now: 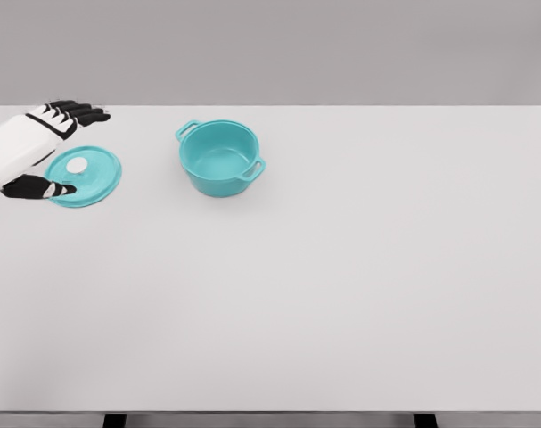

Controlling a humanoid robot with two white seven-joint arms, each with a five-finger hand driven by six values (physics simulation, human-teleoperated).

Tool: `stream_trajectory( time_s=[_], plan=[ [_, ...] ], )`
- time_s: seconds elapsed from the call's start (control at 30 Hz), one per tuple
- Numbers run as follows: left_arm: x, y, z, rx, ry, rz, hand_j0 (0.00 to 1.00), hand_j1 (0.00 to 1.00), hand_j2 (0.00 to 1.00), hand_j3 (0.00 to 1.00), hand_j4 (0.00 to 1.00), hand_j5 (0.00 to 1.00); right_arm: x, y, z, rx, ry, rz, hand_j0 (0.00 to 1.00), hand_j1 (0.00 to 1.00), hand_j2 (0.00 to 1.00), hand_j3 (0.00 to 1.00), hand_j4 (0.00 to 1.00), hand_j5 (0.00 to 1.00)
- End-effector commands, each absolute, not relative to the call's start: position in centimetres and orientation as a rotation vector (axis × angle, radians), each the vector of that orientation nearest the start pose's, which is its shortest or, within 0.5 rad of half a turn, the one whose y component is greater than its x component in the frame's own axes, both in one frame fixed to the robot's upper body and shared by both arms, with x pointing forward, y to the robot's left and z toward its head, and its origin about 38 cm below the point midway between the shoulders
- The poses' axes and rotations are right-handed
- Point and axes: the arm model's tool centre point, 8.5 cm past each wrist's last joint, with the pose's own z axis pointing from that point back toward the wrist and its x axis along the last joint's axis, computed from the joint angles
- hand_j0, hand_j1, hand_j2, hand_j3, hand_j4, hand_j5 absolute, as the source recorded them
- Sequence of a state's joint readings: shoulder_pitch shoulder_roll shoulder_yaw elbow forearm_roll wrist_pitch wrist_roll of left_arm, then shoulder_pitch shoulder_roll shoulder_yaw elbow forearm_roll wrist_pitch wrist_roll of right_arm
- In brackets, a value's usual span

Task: Cover the pot with left arm

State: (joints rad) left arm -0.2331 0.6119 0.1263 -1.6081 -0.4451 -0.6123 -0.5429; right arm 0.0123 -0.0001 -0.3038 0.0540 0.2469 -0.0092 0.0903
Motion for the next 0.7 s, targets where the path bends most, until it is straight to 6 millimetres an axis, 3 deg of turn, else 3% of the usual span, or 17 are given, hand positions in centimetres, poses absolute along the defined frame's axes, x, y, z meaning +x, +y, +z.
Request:
stream_trajectory(
  time_s=[0.0,0.07,0.17,0.37,0.67],
  plan=[
    [39.0,37.7,23.3,0.622,-1.579,-1.677,1.00,1.00,1.00,1.00,1.00,1.00,-2.5,-25.8,-26.1,0.018,0.051,-0.062,1.00,1.00,1.00,1.00,1.00,1.00],
    [39.7,38.2,23.3,0.618,-1.530,-1.718,1.00,1.00,1.00,1.00,1.00,1.00,-2.5,-25.8,-26.1,0.018,0.051,-0.062,1.00,1.00,1.00,1.00,1.00,1.00],
    [40.8,37.4,25.3,0.648,-1.554,-1.757,1.00,1.00,1.00,1.00,1.00,1.00,-2.5,-25.8,-26.1,0.018,0.051,-0.062,1.00,1.00,1.00,1.00,1.00,1.00],
    [42.8,35.0,25.5,0.729,-1.409,-1.968,1.00,1.00,1.00,1.00,1.00,1.00,-2.5,-25.8,-26.1,0.018,0.051,-0.062,1.00,1.00,1.00,1.00,1.00,1.00],
    [44.5,36.7,24.2,0.703,-1.311,-1.955,1.00,1.00,1.00,1.00,1.00,1.00,-2.5,-25.8,-26.1,0.018,0.051,-0.062,1.00,1.00,1.00,1.00,1.00,1.00]
  ],
)
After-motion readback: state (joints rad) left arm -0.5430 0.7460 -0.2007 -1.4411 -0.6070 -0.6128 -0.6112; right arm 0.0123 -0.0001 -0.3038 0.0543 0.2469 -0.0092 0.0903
